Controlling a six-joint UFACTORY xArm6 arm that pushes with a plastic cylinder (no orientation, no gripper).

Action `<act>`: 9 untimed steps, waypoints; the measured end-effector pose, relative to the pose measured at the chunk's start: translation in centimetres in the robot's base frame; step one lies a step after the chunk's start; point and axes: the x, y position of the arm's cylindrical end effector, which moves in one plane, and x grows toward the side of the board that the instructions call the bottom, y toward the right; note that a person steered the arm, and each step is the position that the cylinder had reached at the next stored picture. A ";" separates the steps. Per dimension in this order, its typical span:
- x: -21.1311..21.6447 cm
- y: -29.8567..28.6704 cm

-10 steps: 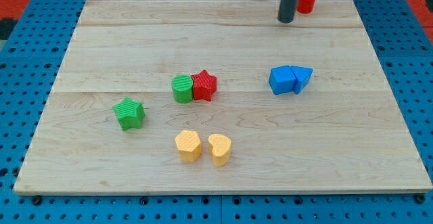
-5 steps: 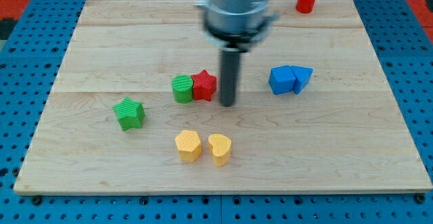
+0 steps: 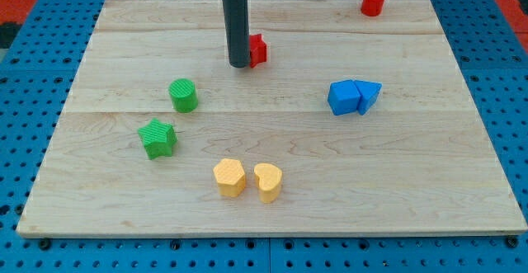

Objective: Push the red star below the red circle

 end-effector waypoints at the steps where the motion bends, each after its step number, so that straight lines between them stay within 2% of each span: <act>1: -0.2 1.0; 4: -2.3 6.3; 5: -0.8 3.2; 6: -4.0 1.3; 7: -6.7 6.6; 8: -6.7 13.1; 9: -4.5 13.5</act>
